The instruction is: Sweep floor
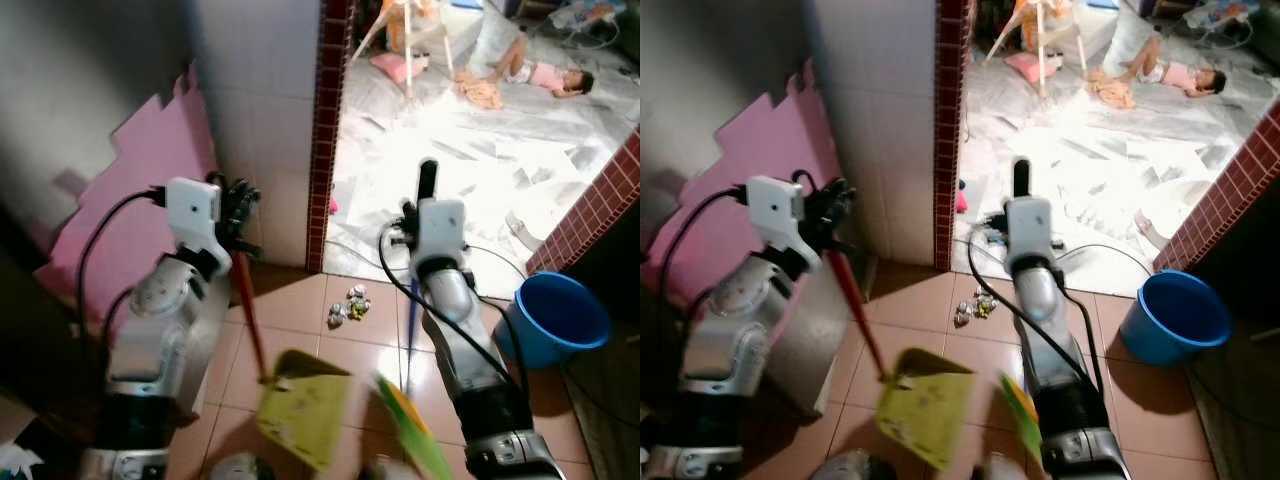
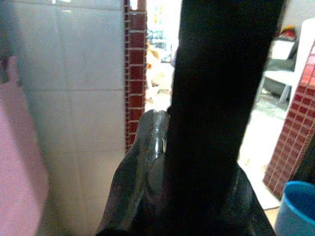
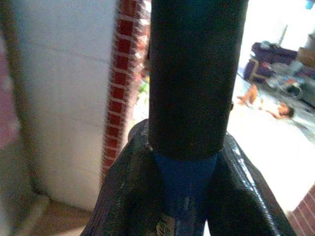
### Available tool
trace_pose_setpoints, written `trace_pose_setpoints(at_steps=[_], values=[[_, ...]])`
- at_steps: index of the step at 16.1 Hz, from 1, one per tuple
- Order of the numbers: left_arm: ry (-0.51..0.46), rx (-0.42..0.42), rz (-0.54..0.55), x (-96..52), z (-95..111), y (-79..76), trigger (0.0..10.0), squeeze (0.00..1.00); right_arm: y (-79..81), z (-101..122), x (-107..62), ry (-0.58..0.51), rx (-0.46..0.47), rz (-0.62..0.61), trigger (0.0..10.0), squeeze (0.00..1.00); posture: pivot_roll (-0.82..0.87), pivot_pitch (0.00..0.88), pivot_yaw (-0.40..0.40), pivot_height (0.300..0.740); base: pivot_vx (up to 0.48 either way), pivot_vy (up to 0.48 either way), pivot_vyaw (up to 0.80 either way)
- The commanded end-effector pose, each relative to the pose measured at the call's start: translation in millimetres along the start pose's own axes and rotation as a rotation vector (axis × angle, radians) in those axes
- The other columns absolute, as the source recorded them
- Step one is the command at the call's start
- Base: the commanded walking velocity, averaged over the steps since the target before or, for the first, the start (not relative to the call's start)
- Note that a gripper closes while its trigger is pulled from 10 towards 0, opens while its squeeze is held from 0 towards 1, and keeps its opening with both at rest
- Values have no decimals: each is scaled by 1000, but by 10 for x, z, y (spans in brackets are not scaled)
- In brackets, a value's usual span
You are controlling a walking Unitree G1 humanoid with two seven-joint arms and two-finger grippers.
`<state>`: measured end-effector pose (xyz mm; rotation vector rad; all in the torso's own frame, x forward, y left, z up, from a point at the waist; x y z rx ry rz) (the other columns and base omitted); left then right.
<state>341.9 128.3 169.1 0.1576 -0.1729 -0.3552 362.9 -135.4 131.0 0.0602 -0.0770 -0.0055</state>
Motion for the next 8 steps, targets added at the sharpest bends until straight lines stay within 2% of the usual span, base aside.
trace_pose_setpoints(at_steps=[1,2,3,5,6,8], values=[[-29,-16,37,-3,63,57,10000,0,-65,129,23,-65,-25,-25,10000,0,-13,0,12,740,0,0,-800],[7,-20,108,-84,-55,137,10000,0,-165,154,33,-82,-24,-73,10000,0,-6,0,11,740,0,0,-800],[20,57,137,-123,-104,159,10000,0,-257,136,37,-75,-4,-116,10000,0,4,0,12,740,0,0,-800],[61,82,193,-167,-235,228,10000,0,-396,80,2,-70,19,-178,10000,0,9,0,33,740,0,0,-800],[64,95,225,-156,-248,264,10000,0,-433,45,-25,-65,33,-191,10000,0,9,0,42,740,0,0,-800],[23,132,217,-113,-173,272,10000,0,-478,32,-57,-73,40,-206,10000,0,1,0,54,740,0,0,-800]])
Point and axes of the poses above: a point about 5 cm out from each wrist's last joint towards the gripper, its own x axis pointing out of the wrist towards the gripper, its own z axis along the axis of the wrist's last joint, y = z × x, the point moved 4 cm from there along x, pointing out of the wrist towards the gripper, and after that the axes turned 14 degrees about x, right-handed, at the moved point
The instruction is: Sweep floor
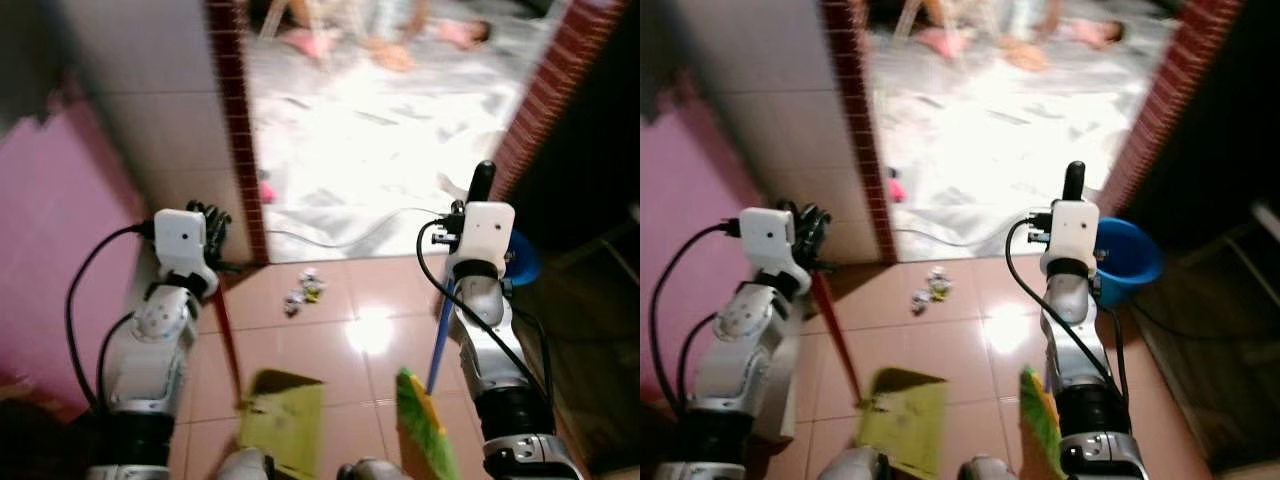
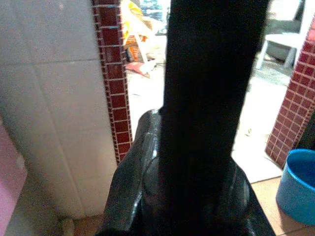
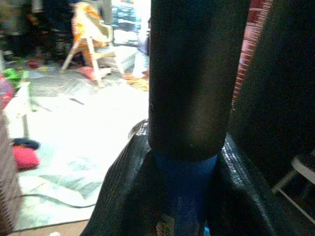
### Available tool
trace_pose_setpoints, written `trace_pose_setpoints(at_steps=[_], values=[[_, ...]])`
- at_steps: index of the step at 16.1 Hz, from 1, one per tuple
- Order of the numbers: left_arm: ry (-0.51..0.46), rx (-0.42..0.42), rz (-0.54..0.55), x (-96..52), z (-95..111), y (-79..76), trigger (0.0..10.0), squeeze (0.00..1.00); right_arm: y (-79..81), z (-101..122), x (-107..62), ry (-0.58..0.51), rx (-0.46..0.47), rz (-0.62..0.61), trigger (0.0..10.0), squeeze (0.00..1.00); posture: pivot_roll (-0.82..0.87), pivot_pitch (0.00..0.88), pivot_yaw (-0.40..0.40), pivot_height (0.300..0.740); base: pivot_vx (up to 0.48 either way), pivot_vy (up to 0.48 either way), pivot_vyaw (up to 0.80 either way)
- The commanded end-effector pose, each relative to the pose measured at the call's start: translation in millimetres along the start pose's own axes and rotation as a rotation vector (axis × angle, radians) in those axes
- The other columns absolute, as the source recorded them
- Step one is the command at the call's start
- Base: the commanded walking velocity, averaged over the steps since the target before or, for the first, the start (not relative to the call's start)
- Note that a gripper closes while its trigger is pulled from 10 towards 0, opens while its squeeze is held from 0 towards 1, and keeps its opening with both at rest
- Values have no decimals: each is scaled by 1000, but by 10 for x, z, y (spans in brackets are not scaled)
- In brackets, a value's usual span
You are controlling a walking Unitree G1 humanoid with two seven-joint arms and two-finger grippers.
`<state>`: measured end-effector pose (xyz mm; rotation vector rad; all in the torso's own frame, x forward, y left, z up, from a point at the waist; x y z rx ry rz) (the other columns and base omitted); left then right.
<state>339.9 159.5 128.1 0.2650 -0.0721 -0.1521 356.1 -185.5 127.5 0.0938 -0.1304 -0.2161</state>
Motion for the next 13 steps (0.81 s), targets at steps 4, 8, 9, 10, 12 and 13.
trace_pose_setpoints(at_steps=[4,8,9,10,12,13], values=[[-145,59,56,107,318,99,10000,0,-51,95,44,-41,25,-38,10000,0,-19,0,30,740,0,0,-116],[-163,1,79,162,418,77,10000,0,-8,117,35,-39,14,0,10000,0,-36,0,8,740,0,0,-561],[-170,-22,96,187,446,109,10000,0,13,91,16,-27,14,12,10000,0,-38,0,-2,740,0,0,-800],[-173,-51,106,209,461,137,10000,0,28,83,5,-22,12,21,10000,0,-39,0,-6,740,0,0,-800],[-194,-70,133,239,524,208,10000,0,47,60,-19,-12,-2,38,10000,0,-42,0,-15,740,0,0,-800],[-198,-81,141,245,538,226,10000,0,44,53,-23,-9,-8,39,10000,0,-41,0,-23,740,0,0,-800]])
Point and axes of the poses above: a point about 5 cm out from each wrist's last joint towards the gripper, its own x axis pointing out of the wrist towards the gripper, its own z axis along the axis of the wrist's last joint, y = z × x, the point moved 4 cm from there along x, pointing out of the wrist towards the gripper, and after that the axes turned 14 degrees about x, right-handed, at the moved point
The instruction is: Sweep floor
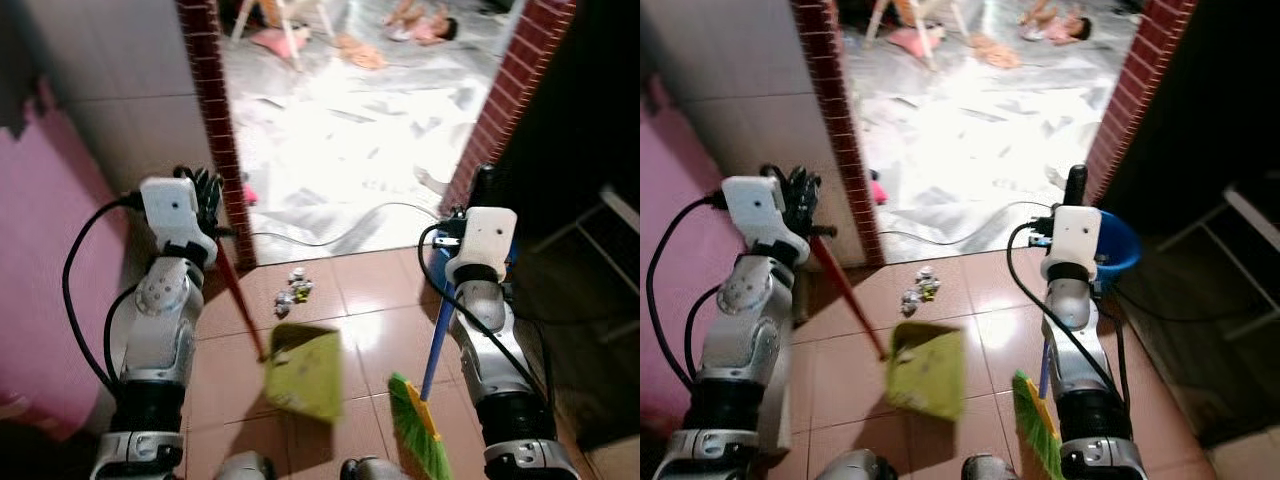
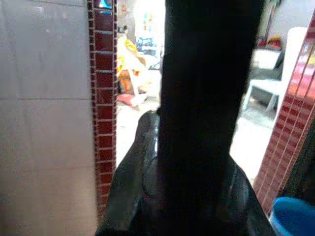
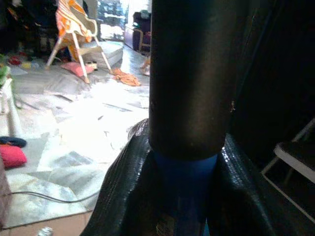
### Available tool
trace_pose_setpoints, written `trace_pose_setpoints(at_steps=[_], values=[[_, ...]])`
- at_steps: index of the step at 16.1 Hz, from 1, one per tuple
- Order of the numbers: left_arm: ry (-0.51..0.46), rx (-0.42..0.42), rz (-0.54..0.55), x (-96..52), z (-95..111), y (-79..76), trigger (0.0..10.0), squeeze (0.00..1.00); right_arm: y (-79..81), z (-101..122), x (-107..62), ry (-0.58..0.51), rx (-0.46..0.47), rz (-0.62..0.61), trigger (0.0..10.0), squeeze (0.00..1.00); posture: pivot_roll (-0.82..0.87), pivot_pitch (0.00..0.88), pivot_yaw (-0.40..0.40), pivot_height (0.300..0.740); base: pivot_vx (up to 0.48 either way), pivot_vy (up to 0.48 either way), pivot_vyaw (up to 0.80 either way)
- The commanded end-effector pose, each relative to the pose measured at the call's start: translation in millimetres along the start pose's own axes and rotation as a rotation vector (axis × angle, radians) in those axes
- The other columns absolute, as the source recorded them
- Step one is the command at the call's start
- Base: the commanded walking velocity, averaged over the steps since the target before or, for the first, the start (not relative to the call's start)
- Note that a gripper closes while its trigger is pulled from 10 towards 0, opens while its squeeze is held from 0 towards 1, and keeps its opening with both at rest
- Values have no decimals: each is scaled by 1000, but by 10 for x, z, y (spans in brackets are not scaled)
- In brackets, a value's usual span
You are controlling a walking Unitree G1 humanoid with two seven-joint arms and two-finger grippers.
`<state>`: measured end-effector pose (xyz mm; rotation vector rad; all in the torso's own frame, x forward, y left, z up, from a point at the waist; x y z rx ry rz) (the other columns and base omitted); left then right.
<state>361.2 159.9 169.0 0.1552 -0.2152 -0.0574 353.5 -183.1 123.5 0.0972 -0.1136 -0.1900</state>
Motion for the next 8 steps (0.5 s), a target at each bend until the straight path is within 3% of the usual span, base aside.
trace_pose_setpoints(at_steps=[1,3,6,8], values=[[-80,-9,49,85,225,113,10000,0,25,80,14,-23,-17,18,10000,0,-39,0,-27,740,0,0,-800],[-105,-29,49,114,314,117,10000,0,41,100,60,-27,-24,22,10000,0,-38,0,-26,740,0,0,0],[-129,-47,40,142,385,111,10000,0,87,97,87,-19,-8,18,10000,0,-40,0,-19,740,0,0,-800],[-139,-53,34,174,425,103,10000,0,123,112,91,-24,-2,30,10000,0,-41,0,-16,740,278,0,-800]])
Point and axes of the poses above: a point about 5 cm out from each wrist's last joint towards the gripper, its own x axis pointing out of the wrist towards the gripper, its own z axis along the axis of the wrist's last joint, y = z × x, the point moved 4 cm from there along x, pointing out of the wrist towards the gripper, and after that the axes turned 14 degrees about x, right-handed, at the moved point
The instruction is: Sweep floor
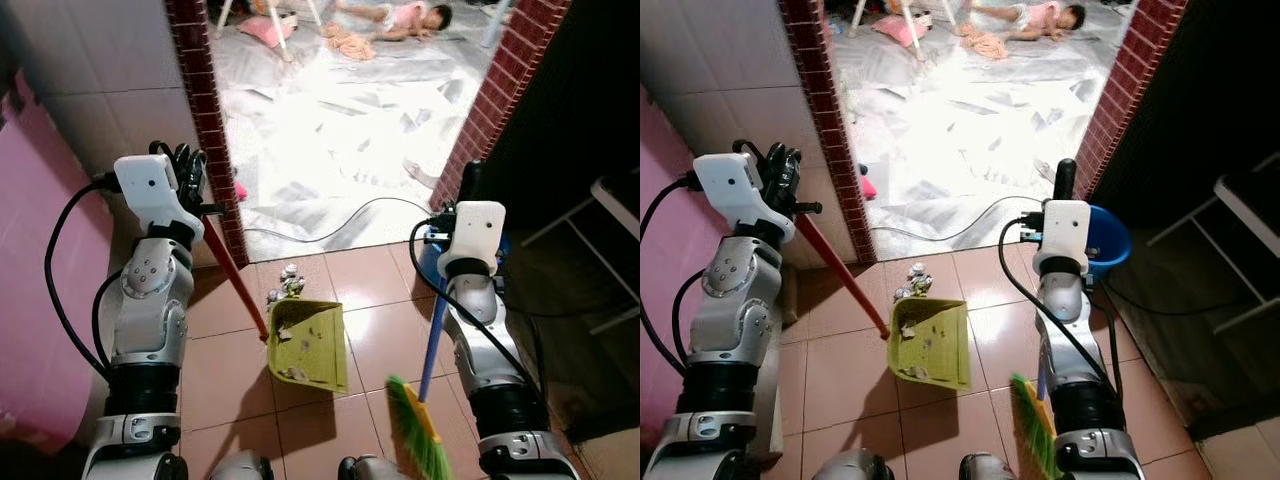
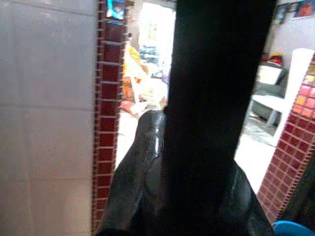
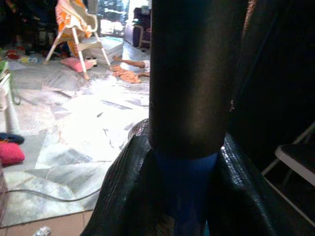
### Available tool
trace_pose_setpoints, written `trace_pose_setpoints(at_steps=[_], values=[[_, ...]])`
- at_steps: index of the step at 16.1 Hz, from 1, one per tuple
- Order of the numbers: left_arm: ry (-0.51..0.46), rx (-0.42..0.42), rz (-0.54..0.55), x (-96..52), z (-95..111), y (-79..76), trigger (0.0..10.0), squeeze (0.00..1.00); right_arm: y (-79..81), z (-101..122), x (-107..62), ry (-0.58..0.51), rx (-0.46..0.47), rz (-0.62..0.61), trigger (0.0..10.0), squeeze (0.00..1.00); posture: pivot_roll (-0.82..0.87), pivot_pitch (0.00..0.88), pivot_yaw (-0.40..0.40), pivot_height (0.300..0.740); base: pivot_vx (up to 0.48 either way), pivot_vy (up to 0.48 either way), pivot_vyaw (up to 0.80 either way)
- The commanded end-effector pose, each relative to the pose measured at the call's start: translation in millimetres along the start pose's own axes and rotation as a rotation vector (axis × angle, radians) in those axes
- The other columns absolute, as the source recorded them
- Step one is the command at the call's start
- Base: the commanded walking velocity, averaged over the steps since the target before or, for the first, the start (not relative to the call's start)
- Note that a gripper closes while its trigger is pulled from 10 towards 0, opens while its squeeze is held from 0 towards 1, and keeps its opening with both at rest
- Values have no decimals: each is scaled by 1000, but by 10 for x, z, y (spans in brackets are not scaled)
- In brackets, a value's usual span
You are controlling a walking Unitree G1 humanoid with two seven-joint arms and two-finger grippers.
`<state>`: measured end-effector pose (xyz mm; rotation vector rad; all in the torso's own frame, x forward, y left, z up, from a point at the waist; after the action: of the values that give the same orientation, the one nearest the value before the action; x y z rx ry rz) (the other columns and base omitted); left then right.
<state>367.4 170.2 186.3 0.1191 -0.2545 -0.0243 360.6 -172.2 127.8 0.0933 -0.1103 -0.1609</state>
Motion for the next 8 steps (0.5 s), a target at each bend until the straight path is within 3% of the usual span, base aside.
trace_pose_setpoints(at_steps=[1,8], values=[[-108,-28,-8,107,306,-45,10000,0,0,86,37,-28,3,4,10000,0,-42,0,-15,740,292,0,-800],[-166,-81,2,200,551,-53,10000,0,25,17,22,0,10,20,10000,0,-39,0,-12,740,332,0,-711]])
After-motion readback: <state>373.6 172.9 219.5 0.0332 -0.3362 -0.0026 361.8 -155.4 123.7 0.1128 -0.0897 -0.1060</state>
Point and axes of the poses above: a point about 5 cm out from each wrist's last joint towards the gripper, its own x axis pointing out of the wrist towards the gripper, its own z axis along the axis of the wrist's last joint, y = z × x, the point moved 4 cm from there along x, pointing out of the wrist towards the gripper, and after that the axes turned 14 degrees about x, right-handed, at the moved point
